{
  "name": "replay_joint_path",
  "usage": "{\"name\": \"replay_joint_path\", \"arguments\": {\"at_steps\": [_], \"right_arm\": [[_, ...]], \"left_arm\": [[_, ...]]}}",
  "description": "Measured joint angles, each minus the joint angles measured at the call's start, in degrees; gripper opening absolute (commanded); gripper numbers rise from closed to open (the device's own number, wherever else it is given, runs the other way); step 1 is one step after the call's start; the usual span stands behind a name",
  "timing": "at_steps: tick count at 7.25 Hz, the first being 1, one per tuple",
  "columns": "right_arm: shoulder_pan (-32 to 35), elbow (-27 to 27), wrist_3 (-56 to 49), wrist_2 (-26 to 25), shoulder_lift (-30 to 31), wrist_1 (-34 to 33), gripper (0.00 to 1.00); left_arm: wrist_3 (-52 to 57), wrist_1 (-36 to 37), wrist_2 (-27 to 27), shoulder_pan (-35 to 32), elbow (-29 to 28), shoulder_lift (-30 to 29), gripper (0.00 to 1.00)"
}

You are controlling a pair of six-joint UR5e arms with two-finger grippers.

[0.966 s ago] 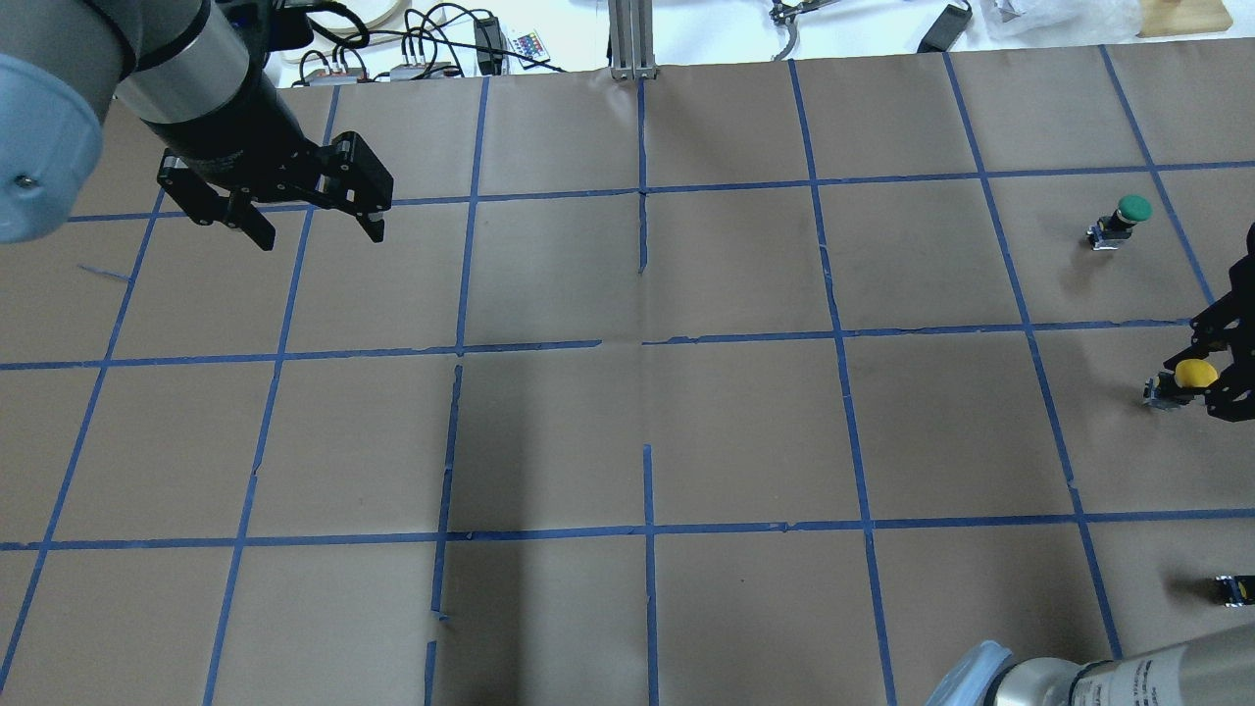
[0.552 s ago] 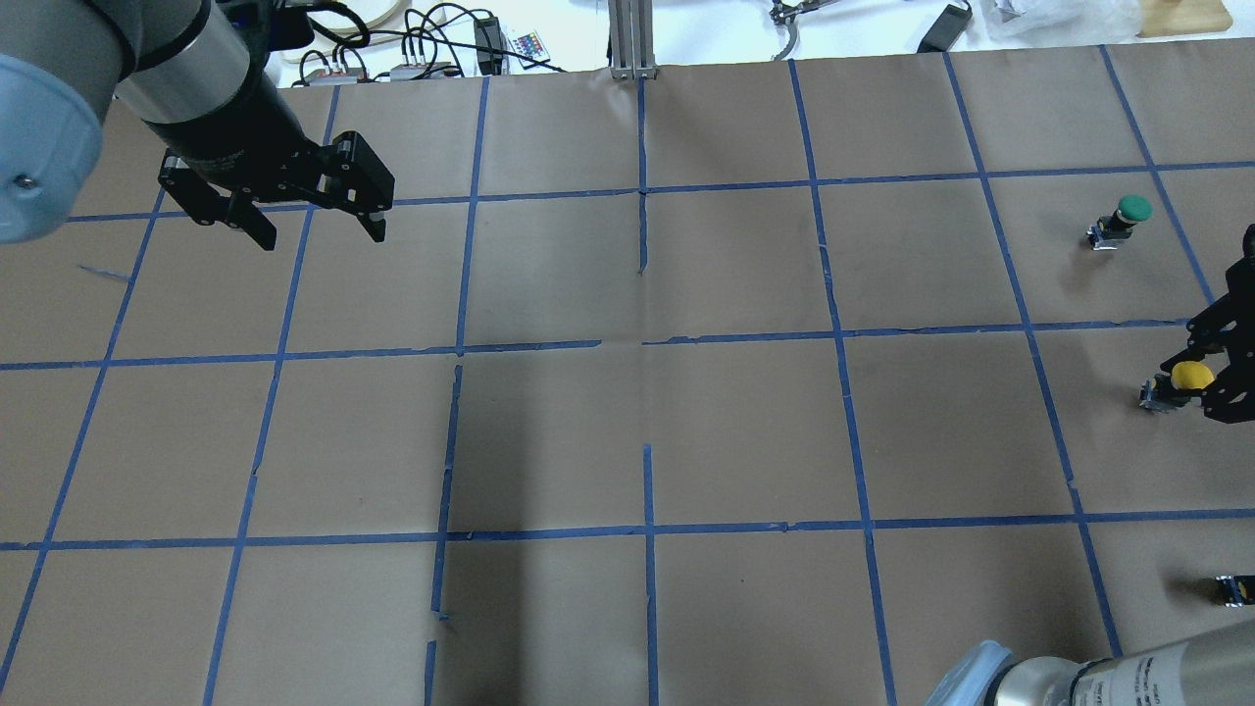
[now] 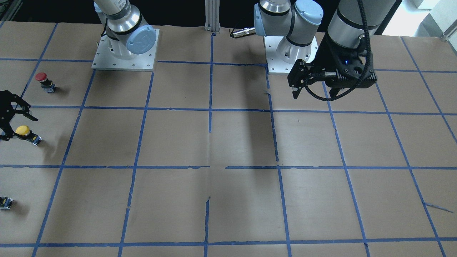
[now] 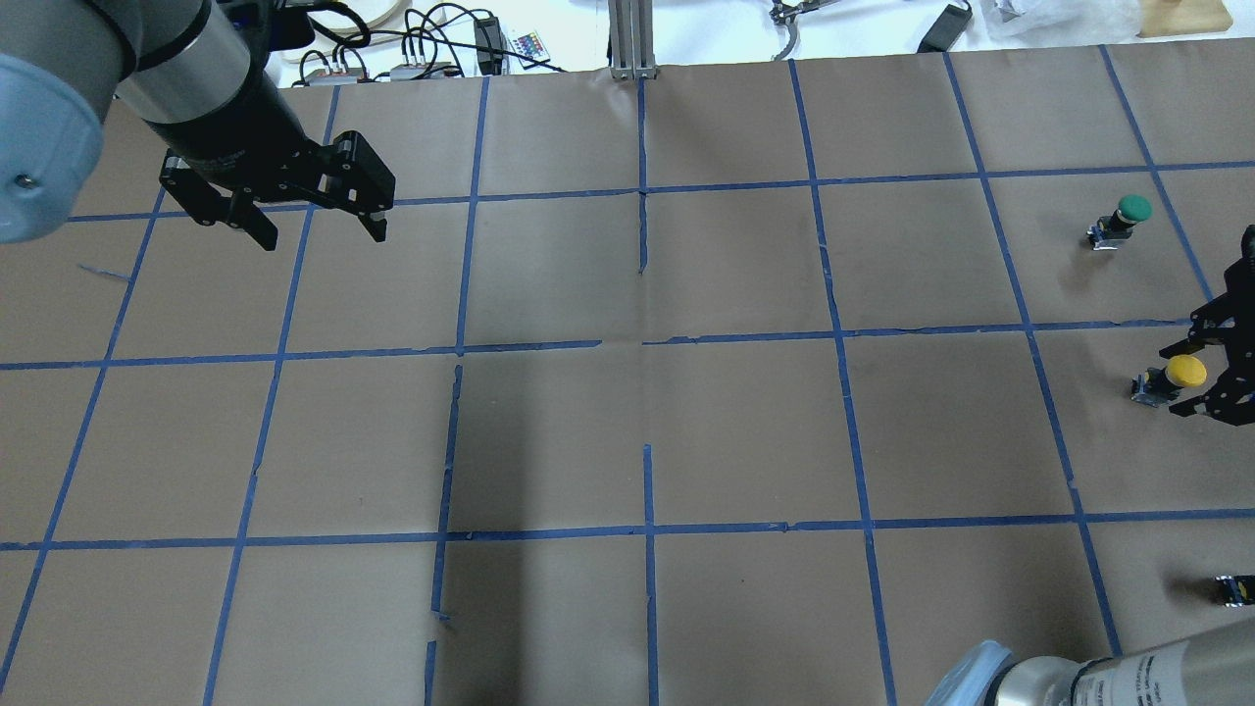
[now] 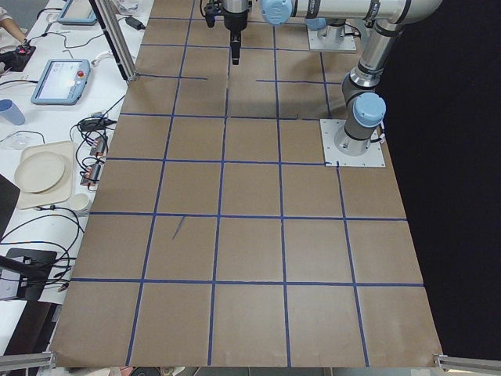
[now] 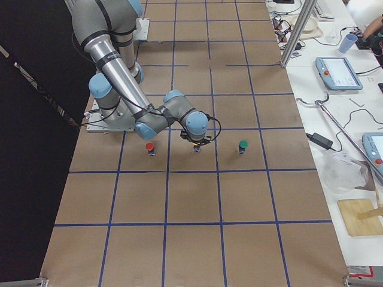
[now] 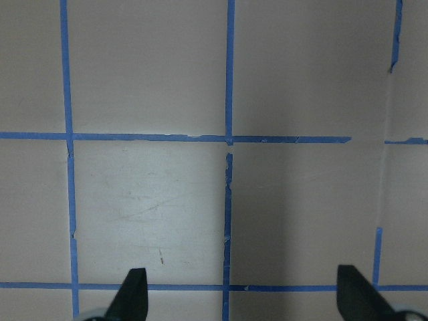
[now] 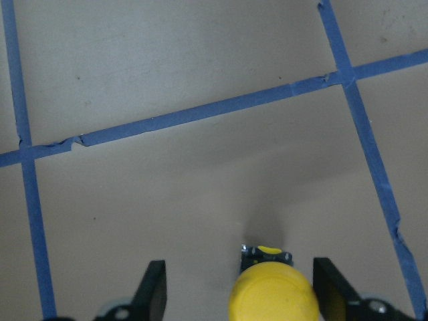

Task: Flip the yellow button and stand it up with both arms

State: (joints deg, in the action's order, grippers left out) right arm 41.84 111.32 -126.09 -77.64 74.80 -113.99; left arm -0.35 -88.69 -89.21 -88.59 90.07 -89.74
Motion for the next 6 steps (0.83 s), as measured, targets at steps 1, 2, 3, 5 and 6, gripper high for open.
{"name": "replay_joint_path", "arguments": {"at_steps": [1, 2, 3, 5, 6], "right_arm": [[0.0, -0.5, 0.3, 0.0, 0.2, 0.0, 0.88], [0.0, -1.3, 1.1, 0.0, 0.6, 0.0, 0.88], [0.1, -2.7, 3.1, -0.1, 1.3, 0.2, 0.88], [1.1, -5.2, 11.3, -0.4, 4.8, 1.6, 0.91], [2.8, -5.7, 19.3, -0.9, 8.1, 3.0, 0.99]], "left_arm": [[0.0, 0.0, 0.0, 0.0, 0.0, 0.0, 1.0], [0.0, 0.0, 0.0, 0.0, -0.1, 0.0, 1.0], [0.0, 0.0, -0.1, 0.0, -0.1, 0.0, 1.0], [0.1, 0.1, -0.1, 0.0, -0.1, 0.0, 1.0], [0.1, 0.1, -0.2, 0.0, -0.2, 0.1, 0.99]]}}
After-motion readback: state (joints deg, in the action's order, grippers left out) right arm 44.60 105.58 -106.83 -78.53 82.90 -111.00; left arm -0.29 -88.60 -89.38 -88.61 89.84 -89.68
